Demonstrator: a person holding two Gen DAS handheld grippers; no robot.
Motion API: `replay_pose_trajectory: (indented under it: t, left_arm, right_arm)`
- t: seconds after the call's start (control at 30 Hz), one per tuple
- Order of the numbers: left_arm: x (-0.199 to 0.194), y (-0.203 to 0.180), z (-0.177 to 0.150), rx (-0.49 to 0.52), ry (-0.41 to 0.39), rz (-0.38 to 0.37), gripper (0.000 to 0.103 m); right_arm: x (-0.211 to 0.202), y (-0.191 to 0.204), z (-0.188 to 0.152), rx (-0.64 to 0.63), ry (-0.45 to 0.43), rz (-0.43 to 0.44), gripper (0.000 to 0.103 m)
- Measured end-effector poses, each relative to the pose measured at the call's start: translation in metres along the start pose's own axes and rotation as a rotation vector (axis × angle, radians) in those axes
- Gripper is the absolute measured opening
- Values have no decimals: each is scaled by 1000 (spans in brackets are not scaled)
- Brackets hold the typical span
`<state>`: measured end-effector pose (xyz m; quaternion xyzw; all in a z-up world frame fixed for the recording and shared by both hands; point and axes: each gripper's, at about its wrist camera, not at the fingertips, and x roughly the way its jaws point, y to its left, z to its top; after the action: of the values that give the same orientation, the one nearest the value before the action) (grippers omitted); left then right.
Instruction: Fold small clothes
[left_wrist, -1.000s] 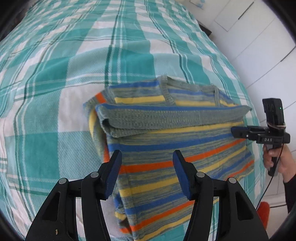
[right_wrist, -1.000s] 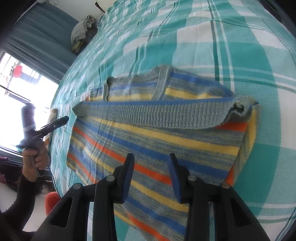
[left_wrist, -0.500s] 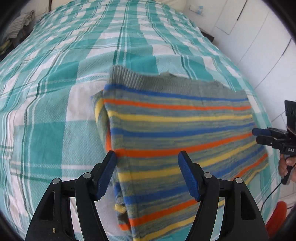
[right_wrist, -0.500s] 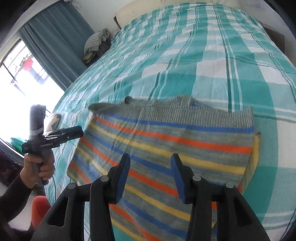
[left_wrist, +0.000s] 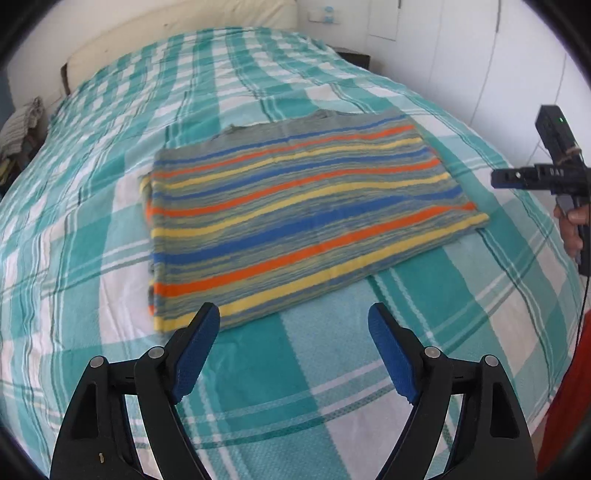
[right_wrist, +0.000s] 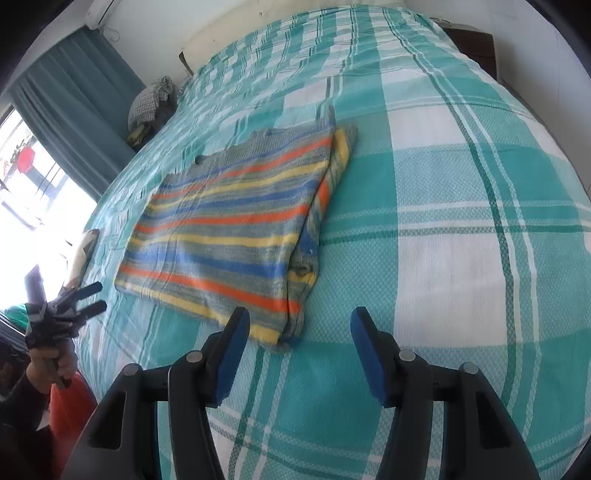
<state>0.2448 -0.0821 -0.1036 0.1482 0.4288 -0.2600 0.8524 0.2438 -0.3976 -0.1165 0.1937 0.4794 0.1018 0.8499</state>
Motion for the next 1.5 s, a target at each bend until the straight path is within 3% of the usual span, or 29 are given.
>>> replay_pose_trajectory:
  t: [0.1,0.2,0.27,0.37,0.43,0.47,0.5,0.6,0.63,0.67,0.7,0.77,0.83,0.97,1.13,1.3,1.37,1.4,1.43,1.47,1.5]
  left_arm:
    - [24,-73,27,170,-64,-74,84]
    - [57,-130,49,224,-73,-218,84]
    - [78,-159,61,263,-71,-216,85]
    - [103,-183,72,290,-61,-128,84]
    - [107,-180,75,243,-66,-151,55]
    - [107,-177,77,221,-65,-153,21]
    - [107,-175,78,207,-65,-151,16]
    - [106,-164,80,151,-64,-195,12]
    - [103,-159,80,128,-70,-208,11]
    - [95,-152,80,100,-85,-219,11]
    - [85,-142,80,65,-106,-225,11]
    - [61,-112,78,-26,-150,-235,11]
    - [39,-72,73,-140,-179,-243,11]
    - [5,21,46,-366,-207,-196,10]
    - [0,107,-1,-583,-166,-102,10]
    - [23,145,-28,-679,-81,-56,11]
    - [26,151,-41,-689,-41,-32,18]
    - [23,153,-46,-690,-36,-14,28]
    - [16,153,-50,-694,-42,-3,34]
    - [9,153,-54,-695,-48,8,46]
    - [1,152,-57,-694,-53,16,53]
  right_arm:
    - [5,-16,33,88,-29,51,60]
    - [20,-27,56,121,-1,61,60]
    - [28,-31,67,123,12,77,60]
    - [43,-36,82,120,50,111,63]
    - [56,-36,94,107,63,114,65]
    - [64,-38,102,108,70,113,65]
    - [72,-39,110,117,73,111,65]
    - [98,-45,131,174,83,133,65]
    - [105,-43,138,178,91,124,49]
    - [109,-38,145,169,77,103,10]
    - [108,-32,150,173,51,82,9]
    - [102,-17,159,176,13,83,9]
    - [93,15,167,98,-11,79,9]
    - [94,89,183,21,-23,177,9]
    - [153,192,187,-78,43,256,9]
    - [223,265,172,-141,109,260,9]
    - [250,275,163,-107,145,311,22]
    - [261,277,158,-75,174,363,30]
    - [268,276,152,-43,197,398,50]
    - [269,276,147,-20,194,411,56]
    - [264,275,143,-12,176,427,56]
